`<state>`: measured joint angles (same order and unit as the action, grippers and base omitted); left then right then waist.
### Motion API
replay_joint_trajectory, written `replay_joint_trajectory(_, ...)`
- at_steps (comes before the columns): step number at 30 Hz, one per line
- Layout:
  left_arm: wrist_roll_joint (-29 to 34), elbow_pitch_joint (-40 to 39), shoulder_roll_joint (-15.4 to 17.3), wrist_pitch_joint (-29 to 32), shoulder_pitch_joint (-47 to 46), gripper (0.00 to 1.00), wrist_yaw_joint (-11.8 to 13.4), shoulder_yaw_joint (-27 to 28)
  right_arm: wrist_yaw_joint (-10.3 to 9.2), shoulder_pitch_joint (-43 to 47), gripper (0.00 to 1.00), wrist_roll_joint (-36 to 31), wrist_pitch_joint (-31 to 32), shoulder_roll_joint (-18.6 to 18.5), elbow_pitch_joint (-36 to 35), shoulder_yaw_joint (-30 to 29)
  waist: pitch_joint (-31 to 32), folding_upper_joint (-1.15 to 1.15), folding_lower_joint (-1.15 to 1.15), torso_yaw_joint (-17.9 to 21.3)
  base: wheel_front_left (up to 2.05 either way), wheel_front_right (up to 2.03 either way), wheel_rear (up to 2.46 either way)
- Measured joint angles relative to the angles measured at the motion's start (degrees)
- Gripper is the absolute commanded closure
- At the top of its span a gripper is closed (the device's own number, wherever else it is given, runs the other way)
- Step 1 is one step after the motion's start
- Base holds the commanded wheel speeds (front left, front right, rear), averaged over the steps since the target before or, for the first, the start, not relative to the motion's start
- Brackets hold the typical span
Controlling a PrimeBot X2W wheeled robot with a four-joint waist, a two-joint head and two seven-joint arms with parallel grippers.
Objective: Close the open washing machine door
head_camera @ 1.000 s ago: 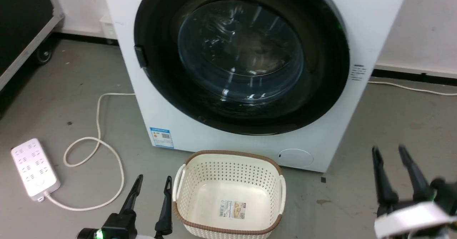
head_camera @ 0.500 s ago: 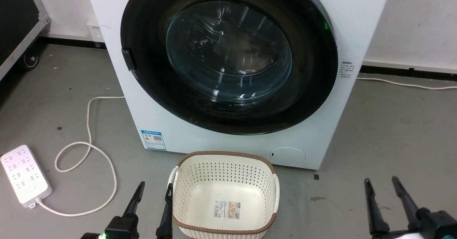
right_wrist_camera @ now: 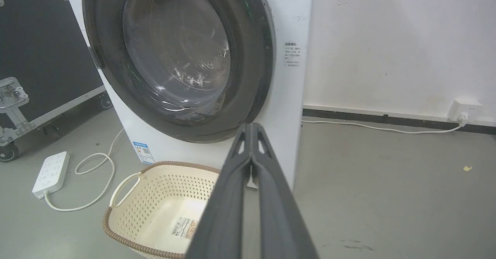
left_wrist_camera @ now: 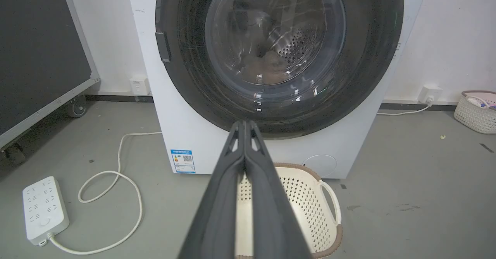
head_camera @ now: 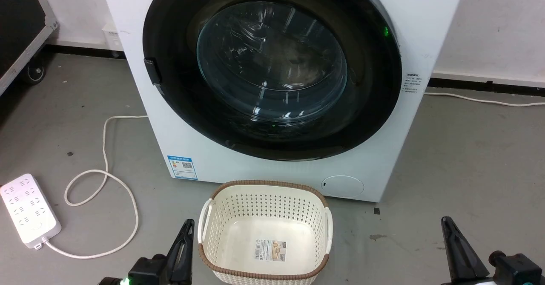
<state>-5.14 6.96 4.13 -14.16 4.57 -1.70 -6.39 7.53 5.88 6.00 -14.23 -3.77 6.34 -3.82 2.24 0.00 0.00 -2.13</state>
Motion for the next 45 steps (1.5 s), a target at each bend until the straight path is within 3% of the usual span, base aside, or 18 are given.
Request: replay_joint_trajectory(45,1.6,-2.4,-0.2,5.1,-1.0,1.00,0.5,2.3,0.00,-1.5,1.00,-2.0,5.2,0.1,-2.1,1.4,-0.9,0.00,0.00,0.8,0.00,0.00,0.00)
